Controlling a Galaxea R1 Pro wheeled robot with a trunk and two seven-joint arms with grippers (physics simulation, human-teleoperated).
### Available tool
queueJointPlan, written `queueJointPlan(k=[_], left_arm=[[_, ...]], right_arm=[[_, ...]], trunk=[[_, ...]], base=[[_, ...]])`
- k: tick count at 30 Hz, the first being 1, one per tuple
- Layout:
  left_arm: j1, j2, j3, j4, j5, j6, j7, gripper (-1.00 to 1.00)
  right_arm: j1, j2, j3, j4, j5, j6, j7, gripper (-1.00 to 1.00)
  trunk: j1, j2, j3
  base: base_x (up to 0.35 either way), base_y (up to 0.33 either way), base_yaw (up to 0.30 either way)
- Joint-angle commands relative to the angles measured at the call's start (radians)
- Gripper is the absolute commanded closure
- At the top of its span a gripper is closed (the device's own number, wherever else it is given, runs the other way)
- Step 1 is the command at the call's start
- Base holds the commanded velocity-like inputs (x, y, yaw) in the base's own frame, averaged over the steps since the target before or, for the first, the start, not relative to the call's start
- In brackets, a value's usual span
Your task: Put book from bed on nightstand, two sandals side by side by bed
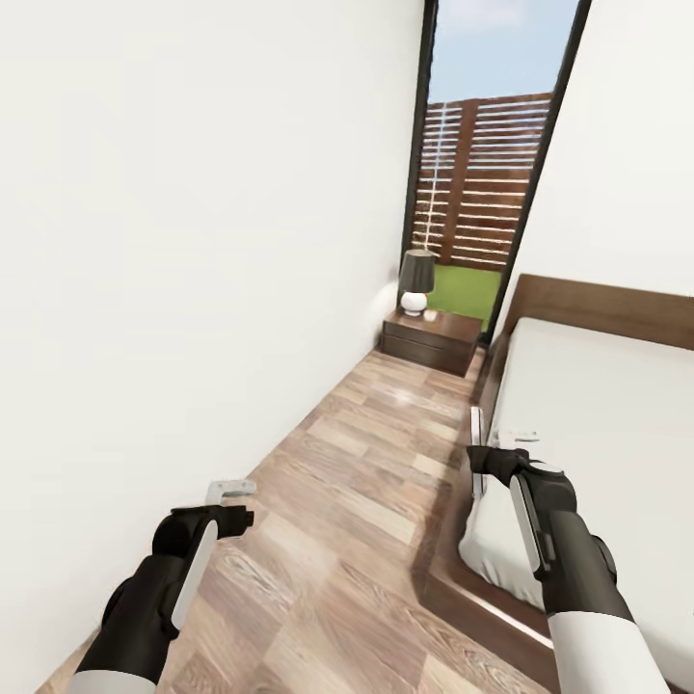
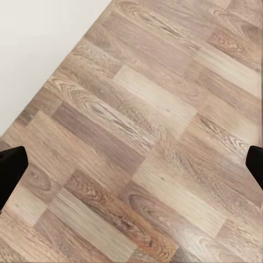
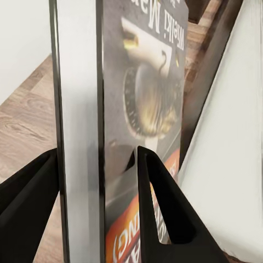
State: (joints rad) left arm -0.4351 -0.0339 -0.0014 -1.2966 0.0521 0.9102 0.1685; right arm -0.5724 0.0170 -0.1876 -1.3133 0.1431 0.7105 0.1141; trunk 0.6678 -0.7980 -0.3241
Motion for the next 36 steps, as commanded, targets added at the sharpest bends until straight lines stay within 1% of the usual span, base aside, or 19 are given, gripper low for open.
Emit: queueJointPlan(k=[1,36], left_arm=[[0.000,0.000,0.000,-0.001,0.005,0.004,0.006,-1.00],[-0.001,-0.001,0.000,-0.001,0.005,0.004,0.002,-1.00]], right_arm=[[-0.001,0.001,-0.003,-0.001,0.010,0.004,0.010,1.00],[-0.001,0.001,-0.005,0.000,0.010,0.003,0.010,1.00]], trunk=[[0.001,-0.001,-0.001],[0.001,-0.001,-0.001]], base=[[0.302,0.204,-0.284],[0.302,0.204,-0.284]])
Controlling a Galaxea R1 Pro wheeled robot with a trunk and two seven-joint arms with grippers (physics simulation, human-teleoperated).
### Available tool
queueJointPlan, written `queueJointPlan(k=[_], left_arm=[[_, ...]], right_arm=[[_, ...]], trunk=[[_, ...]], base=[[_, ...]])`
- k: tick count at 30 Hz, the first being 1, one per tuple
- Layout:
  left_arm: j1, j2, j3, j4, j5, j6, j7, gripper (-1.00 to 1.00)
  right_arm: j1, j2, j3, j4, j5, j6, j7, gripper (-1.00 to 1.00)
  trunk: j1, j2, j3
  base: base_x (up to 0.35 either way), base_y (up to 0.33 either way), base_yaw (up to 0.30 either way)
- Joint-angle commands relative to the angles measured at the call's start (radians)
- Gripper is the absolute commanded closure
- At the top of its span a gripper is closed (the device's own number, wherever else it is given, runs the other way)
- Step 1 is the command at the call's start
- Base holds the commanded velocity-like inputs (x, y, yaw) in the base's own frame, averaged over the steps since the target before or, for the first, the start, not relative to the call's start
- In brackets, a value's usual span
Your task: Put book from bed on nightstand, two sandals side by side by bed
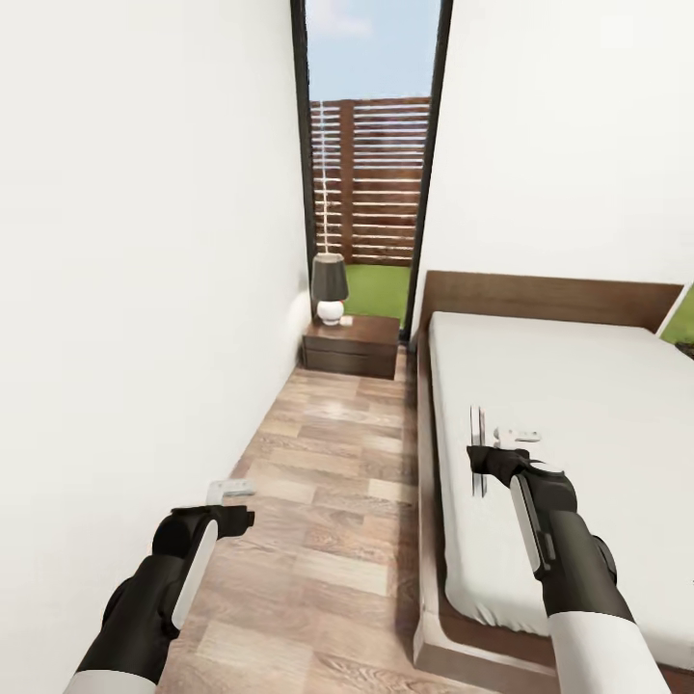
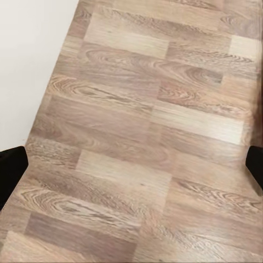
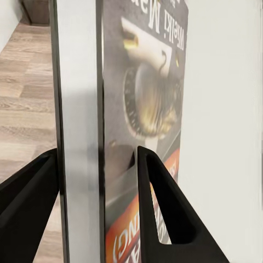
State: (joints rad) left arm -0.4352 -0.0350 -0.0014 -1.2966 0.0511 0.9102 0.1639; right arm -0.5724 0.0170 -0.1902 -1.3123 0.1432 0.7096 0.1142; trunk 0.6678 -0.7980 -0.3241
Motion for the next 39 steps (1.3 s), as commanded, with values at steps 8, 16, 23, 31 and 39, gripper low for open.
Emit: queueJointPlan(k=[8,16,23,31,39], left_arm=[[0.000,0.000,0.000,-0.001,0.006,0.004,0.006,-1.00],[0.000,0.000,0.000,-0.001,0.006,0.004,0.006,-1.00],[0.000,0.000,0.000,-0.001,0.006,0.004,0.006,-1.00],[0.000,0.000,0.000,-0.001,0.006,0.004,0.006,-1.00],[0.000,0.000,0.000,-0.001,0.006,0.004,0.006,-1.00]], right_arm=[[-0.001,0.000,-0.003,-0.001,0.010,0.004,0.010,1.00],[-0.001,0.000,-0.003,-0.001,0.010,0.004,0.011,1.00],[-0.001,0.000,-0.003,-0.001,0.010,0.004,0.011,1.00],[-0.001,0.000,-0.003,-0.002,0.010,0.004,0.010,1.00],[-0.001,0.000,-0.005,-0.002,0.010,0.004,0.011,1.00]], trunk=[[0.001,-0.001,-0.001],[0.001,-0.001,-0.001],[0.001,-0.001,-0.001],[0.001,-0.001,-0.001],[0.001,-0.001,-0.001]], base=[[0.302,0.204,-0.284],[0.302,0.204,-0.284],[0.303,0.204,-0.251],[0.302,0.205,-0.043],[0.302,0.205,-0.003]])
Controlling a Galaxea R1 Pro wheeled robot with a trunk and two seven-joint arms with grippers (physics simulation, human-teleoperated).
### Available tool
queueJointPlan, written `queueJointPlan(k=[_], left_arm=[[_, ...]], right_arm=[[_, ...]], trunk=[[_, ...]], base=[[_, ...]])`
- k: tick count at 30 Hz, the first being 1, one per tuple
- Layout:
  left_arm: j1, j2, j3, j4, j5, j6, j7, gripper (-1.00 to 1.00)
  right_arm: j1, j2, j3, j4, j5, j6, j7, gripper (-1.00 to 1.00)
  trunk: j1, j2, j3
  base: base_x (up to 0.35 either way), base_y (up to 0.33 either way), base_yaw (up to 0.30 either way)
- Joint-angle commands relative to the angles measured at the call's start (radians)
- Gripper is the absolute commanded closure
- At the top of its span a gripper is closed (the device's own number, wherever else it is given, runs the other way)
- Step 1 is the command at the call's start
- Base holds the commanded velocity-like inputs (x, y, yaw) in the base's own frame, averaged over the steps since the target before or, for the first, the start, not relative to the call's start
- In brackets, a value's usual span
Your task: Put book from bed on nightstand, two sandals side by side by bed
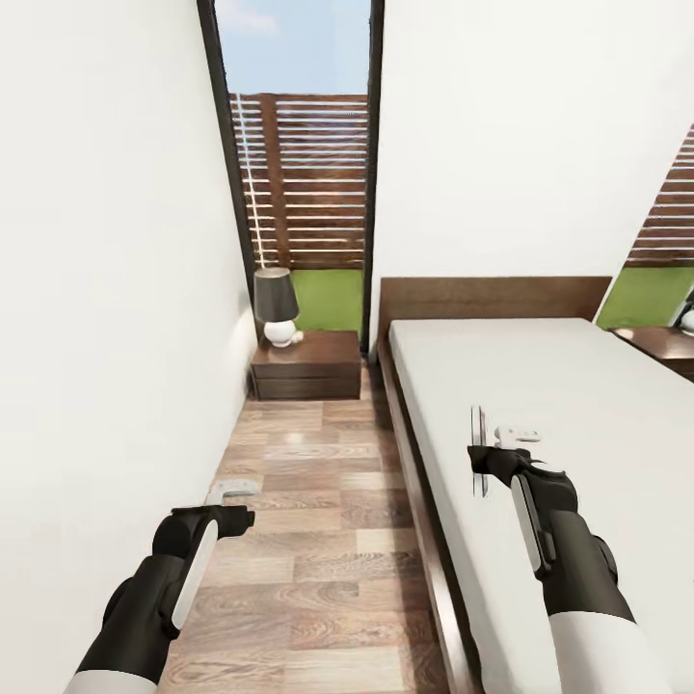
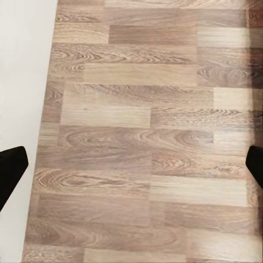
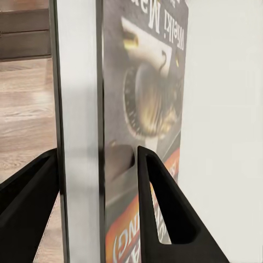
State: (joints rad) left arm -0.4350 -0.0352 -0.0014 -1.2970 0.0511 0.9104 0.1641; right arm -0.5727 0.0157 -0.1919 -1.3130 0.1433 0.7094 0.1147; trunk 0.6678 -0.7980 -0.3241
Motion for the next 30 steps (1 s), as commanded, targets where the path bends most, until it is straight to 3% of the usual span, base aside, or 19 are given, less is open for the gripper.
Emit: queueJointPlan(k=[1,30], left_arm=[[-0.001,0.000,0.000,-0.001,0.006,0.004,0.006,-1.00],[-0.001,0.000,-0.002,-0.001,0.004,0.002,0.004,-1.00]], right_arm=[[-0.001,0.001,-0.003,-0.002,0.010,0.004,0.010,1.00],[-0.001,-0.001,-0.003,-0.002,0.010,0.004,0.010,1.00]], trunk=[[0.001,-0.001,-0.001],[0.001,-0.001,-0.001]], base=[[0.302,0.205,0.000],[0.305,0.186,0.000]])
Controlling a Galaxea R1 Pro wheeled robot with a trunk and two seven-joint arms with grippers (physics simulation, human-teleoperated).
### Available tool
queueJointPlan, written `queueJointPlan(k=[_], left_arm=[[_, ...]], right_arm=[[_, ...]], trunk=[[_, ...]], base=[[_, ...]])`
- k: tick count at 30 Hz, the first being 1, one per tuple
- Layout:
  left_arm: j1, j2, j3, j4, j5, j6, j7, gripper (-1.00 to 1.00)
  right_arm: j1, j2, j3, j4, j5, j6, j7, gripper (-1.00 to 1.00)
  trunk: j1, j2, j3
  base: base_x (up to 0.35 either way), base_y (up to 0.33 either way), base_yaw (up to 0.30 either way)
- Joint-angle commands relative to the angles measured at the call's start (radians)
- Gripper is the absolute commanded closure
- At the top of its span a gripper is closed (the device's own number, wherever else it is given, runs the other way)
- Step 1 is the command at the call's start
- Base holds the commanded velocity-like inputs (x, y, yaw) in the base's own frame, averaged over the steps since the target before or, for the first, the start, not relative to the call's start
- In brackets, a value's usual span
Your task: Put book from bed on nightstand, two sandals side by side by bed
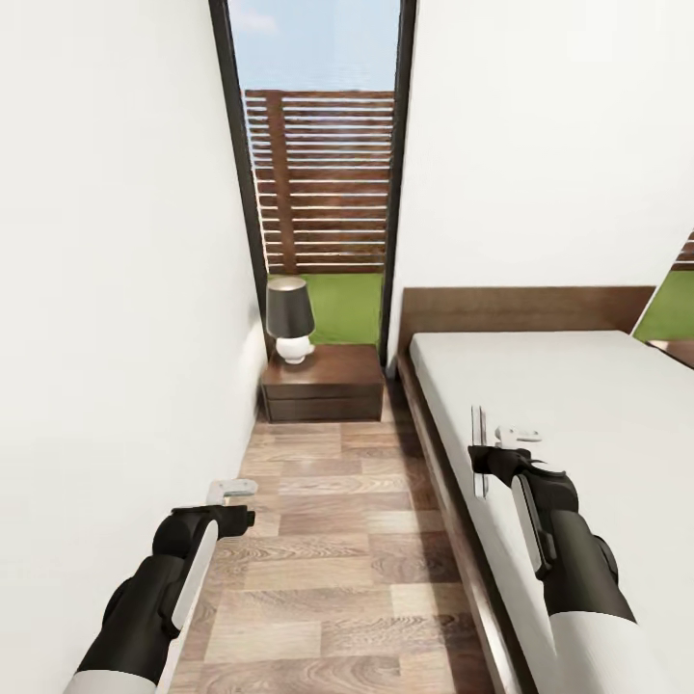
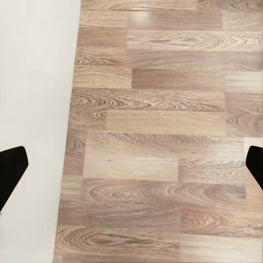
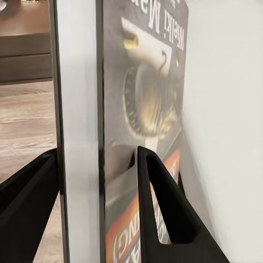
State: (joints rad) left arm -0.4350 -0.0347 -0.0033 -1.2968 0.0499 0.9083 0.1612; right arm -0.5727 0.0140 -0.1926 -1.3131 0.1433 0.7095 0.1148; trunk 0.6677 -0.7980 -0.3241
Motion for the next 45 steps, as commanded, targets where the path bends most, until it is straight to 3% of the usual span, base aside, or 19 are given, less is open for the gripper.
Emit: queueJointPlan(k=[1,25,33,45], left_arm=[[-0.001,0.000,-0.001,-0.001,0.005,0.004,0.006,-1.00],[-0.001,-0.001,-0.003,-0.001,0.004,0.003,0.006,-1.00],[-0.001,0.000,-0.025,-0.001,0.005,0.002,0.007,-1.00],[-0.001,0.000,-0.029,-0.001,0.005,0.001,0.008,-1.00]], right_arm=[[-0.001,0.001,-0.003,-0.002,0.010,0.005,0.010,1.00],[-0.001,-0.001,-0.005,-0.002,0.010,0.005,0.010,1.00],[-0.001,-0.002,-0.005,-0.002,0.009,0.005,0.010,1.00],[-0.001,-0.002,-0.005,-0.002,0.010,0.005,0.010,1.00]], trunk=[[0.001,-0.001,-0.001],[0.001,-0.001,-0.001],[0.001,-0.001,-0.001],[0.001,-0.001,-0.001]], base=[[0.333,0.033,0.000],[0.338,0.000,0.000],[0.328,-0.086,0.000],[0.340,-0.006,0.000]])
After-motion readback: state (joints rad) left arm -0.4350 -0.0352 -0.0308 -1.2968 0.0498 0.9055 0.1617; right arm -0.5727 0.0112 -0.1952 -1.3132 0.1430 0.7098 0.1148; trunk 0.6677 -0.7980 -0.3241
